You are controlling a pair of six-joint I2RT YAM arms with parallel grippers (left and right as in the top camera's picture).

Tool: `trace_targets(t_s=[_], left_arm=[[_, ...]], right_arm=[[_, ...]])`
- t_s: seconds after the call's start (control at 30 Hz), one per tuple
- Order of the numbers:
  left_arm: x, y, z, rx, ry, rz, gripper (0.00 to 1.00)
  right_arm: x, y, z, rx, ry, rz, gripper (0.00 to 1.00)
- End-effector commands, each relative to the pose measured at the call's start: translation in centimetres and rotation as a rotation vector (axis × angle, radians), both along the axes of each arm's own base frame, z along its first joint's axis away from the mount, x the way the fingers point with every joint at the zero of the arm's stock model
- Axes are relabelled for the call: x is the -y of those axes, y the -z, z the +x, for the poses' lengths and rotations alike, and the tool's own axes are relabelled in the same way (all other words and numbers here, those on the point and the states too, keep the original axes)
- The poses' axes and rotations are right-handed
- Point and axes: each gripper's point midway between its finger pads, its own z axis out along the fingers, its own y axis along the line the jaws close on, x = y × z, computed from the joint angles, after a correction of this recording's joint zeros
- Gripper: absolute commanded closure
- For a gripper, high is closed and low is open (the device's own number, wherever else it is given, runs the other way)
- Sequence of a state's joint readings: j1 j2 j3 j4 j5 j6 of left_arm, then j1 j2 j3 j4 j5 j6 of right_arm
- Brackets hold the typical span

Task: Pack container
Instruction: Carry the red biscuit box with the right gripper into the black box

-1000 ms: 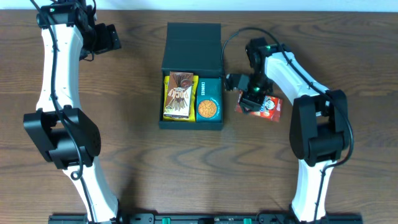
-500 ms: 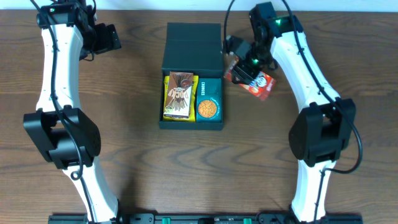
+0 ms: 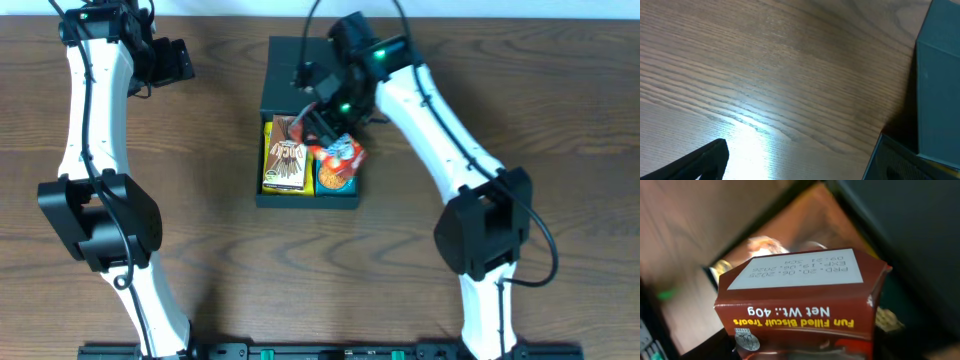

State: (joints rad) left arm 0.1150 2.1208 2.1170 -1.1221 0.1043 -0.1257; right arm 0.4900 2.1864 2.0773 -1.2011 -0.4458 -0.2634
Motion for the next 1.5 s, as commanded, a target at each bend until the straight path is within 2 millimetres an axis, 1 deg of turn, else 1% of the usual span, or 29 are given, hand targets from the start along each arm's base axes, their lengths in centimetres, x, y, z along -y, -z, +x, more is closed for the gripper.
trace_targets(t_s=[0.0, 0.17, 0.27, 0.43, 0.53, 0.57, 0.7, 0.8, 0.97, 1.0, 1.03, 1.07, 1.1, 1.13, 1.17, 1.33, 1.47], left_arm=[[-0.3, 0.3, -0.3, -0.014, 0.010, 0.014, 0.05], [-0.3, 0.3, -0.3, -0.014, 0.010, 0.014, 0.05], [-0.3, 0.3, -0.3, -0.015, 0.010, 0.014, 0.05], [-0.3, 0.4, -0.4, -0.021, 0.009, 0.013, 0.05], [-0.2, 0.4, -0.5, -0.025, 0.009, 0.011, 0.05], [-0.2, 0.4, -0.5, -0.025, 0.008, 0.008, 0.05], [-0.2, 0.4, -0.5, -0.024, 0.009, 0.008, 0.05], [-0.2, 0.4, -0.5, -0.024, 0.009, 0.008, 0.05], [-0.2, 0.4, -0.5, -0.024, 0.009, 0.008, 0.05], [-0.1, 0.4, -0.5, -0.024, 0.009, 0.007, 0.05], [-0.1, 0.4, -0.5, -0.024, 0.010, 0.004, 0.05], [0.0, 0.4, -0.5, -0.024, 0.011, 0.002, 0.05], [0.0, 0.4, -0.5, -0.024, 0.011, 0.002, 0.05], [0.0, 0.4, -0.5, -0.024, 0.011, 0.001, 0.05], [0.0, 0.4, -0.5, -0.024, 0.011, 0.001, 0.04], [0.3, 0.4, -0.5, -0.024, 0.017, -0.017, 0.05], [1.0, 0.4, -0.5, -0.019, 0.032, -0.057, 0.05]], right_arm=[[-0.9, -0.1, -0.4, -0.054, 0.085, -0.001, 0.36], [0.2, 0.4, -1.2, -0.112, 0.137, -0.054, 0.30], [0.5, 0.5, -1.3, -0.139, 0.175, -0.063, 0.24], [1.3, 0.9, -1.2, -0.153, 0.250, -0.111, 0.24], [1.7, 1.0, -1.0, -0.137, 0.245, -0.131, 0.13], [1.5, 1.0, -0.7, -0.111, 0.215, -0.123, 0.01], [1.0, 0.7, 0.3, -0.039, 0.158, -0.099, 0.01], [0.9, 0.7, 0.3, -0.039, 0.156, -0.095, 0.01], [0.3, 0.4, 1.4, 0.006, 0.157, -0.064, 0.01], [0.2, 0.3, 1.7, 0.022, 0.155, -0.059, 0.13], [0.2, 0.2, 2.0, 0.036, 0.158, -0.058, 0.41], [0.4, 0.3, 2.3, 0.049, 0.164, -0.066, 0.64], [0.6, 0.3, 2.5, 0.058, 0.170, -0.078, 0.80], [0.8, 0.5, 2.6, 0.064, 0.175, -0.091, 0.92], [1.0, 0.8, 2.7, 0.067, 0.178, -0.105, 0.99], [2.5, 3.2, 2.6, 0.045, 0.178, -0.164, 0.99], [3.8, 5.4, 2.7, -0.006, 0.202, -0.140, 0.98]])
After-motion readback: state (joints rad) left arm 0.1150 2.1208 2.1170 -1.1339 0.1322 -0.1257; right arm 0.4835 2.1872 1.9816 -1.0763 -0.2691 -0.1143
